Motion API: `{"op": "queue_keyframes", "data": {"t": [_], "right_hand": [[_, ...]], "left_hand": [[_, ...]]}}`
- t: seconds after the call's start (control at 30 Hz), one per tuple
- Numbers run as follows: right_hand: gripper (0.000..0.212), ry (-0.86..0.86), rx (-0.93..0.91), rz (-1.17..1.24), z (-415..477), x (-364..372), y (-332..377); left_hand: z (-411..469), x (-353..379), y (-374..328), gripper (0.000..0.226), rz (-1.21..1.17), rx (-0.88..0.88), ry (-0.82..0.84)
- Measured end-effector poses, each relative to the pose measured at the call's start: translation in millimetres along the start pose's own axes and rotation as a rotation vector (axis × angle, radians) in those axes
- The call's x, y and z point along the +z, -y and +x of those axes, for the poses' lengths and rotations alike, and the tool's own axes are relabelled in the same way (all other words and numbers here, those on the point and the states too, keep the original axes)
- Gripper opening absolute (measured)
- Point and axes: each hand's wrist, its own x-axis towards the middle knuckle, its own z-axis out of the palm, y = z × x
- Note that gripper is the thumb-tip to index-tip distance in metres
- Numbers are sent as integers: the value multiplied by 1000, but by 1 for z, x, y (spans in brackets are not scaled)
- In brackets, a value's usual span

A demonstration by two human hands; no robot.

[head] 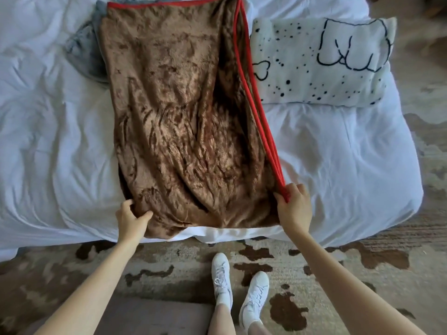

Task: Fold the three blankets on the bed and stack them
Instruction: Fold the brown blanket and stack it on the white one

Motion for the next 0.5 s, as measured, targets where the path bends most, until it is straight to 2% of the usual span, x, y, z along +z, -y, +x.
{"op": "queue_keyframes", "data": {"t": [0.1, 0.17, 0.3, 0.43, 0.5], "right_hand": [[10, -89, 69, 196, 0, -14, -18], [12, -96, 120, 252, -2, -22, -28], [14, 137, 220, 287, -3, -18, -38], [16, 252, 195, 358, -4, -15, -40], [15, 337, 242, 418, -8, -14, -42]], "left_hand": [[1, 4, -1, 42, 41, -29, -4], [1, 5, 0, 46, 36, -28, -37], [-2, 5, 2, 60, -152, -101, -64], [-5, 5, 11, 57, -265, -216, 86], [-14, 6, 19, 45, -268, -229, 136]]}}
